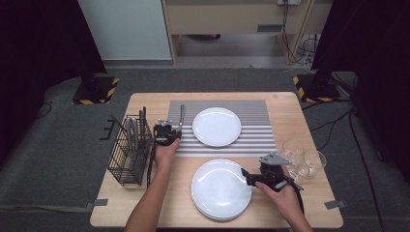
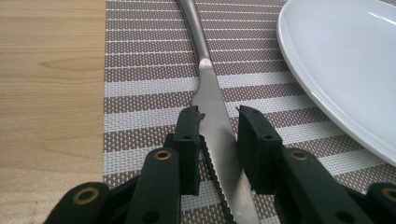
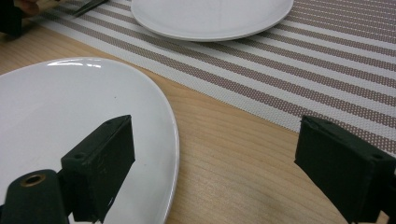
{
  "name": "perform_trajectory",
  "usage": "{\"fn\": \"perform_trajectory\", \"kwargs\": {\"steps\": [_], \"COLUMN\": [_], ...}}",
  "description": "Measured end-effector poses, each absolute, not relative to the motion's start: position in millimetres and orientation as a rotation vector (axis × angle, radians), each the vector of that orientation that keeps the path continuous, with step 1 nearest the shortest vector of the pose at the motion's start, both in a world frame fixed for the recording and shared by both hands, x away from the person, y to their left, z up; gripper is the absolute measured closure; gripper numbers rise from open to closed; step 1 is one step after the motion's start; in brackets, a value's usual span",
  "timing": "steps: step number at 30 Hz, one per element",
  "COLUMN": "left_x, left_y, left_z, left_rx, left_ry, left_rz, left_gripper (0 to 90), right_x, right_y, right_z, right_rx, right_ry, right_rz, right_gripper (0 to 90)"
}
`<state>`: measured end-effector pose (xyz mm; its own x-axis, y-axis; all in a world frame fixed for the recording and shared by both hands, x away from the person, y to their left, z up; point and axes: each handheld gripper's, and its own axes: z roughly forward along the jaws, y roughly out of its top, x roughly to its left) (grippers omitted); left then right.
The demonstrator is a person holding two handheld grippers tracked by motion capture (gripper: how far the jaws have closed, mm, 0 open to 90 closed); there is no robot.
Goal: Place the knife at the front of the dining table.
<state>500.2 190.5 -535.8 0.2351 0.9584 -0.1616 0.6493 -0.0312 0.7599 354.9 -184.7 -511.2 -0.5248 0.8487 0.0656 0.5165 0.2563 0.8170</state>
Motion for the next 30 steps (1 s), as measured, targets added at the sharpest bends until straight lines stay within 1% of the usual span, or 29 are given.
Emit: {"fn": "perform_trajectory", "kwargs": {"steps": [11,19,30], "left_x": [500.1,499.2,498.4], "left_y": [190.9,191.5,191.2], "left_z": [-535.9,-536.1,-536.0], "left_rx": [1.753,1.748,1.750], "left_ry": [1.495,1.490,1.484], "left_rz": [0.518,0.508,0.501], "left_gripper": [69.3,67.0,66.7], "right_x": [354.6,354.7,354.6], "right_y": [-184.5,-183.3,-182.5], "right_z": [-511.0,-511.6,-512.2], "right_rx": [1.246,1.247,1.247], "right_ry": [2.145,2.148,2.151], "right_rz": [1.167,1.168,1.166], "right_gripper": [11.9,11.7,11.6]}}
